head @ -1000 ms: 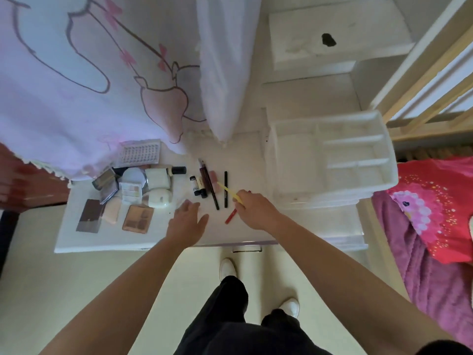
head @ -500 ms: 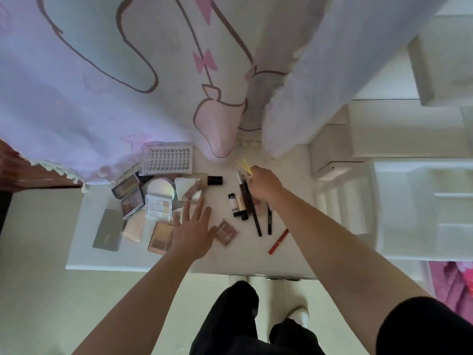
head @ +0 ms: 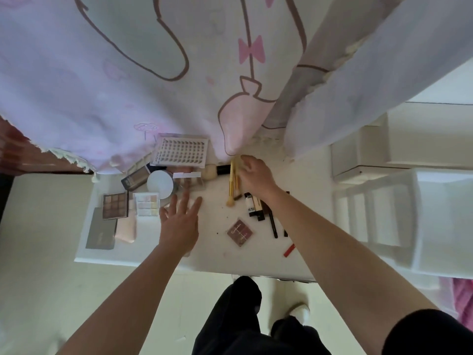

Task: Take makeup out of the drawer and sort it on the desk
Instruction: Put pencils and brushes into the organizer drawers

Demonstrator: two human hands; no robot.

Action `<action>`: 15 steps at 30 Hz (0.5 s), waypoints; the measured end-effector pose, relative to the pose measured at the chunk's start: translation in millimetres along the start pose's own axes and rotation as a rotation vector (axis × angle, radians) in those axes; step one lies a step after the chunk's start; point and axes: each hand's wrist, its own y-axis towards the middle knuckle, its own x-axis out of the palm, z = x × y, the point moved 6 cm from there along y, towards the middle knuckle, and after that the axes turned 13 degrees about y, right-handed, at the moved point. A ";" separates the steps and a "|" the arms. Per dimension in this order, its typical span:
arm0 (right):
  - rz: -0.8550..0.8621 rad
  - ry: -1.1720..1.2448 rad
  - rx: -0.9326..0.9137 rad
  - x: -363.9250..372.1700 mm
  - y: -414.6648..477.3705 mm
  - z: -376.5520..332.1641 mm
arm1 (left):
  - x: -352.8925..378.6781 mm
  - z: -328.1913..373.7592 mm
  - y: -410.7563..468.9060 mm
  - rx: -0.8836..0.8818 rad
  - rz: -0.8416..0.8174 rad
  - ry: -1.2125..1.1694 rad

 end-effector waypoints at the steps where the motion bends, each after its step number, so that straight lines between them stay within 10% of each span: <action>1: 0.087 -0.024 0.003 -11.8 -7.4 6.9 | 0.6 0.1 -0.1 -0.005 0.003 0.003; 8: 0.467 -0.016 0.540 -65.5 -86.1 100.9 | 6.6 7.2 -2.1 -0.036 -0.003 0.026; 15: 0.196 0.068 0.235 -25.8 -89.7 83.7 | -11.7 26.2 -8.2 0.035 -0.030 0.015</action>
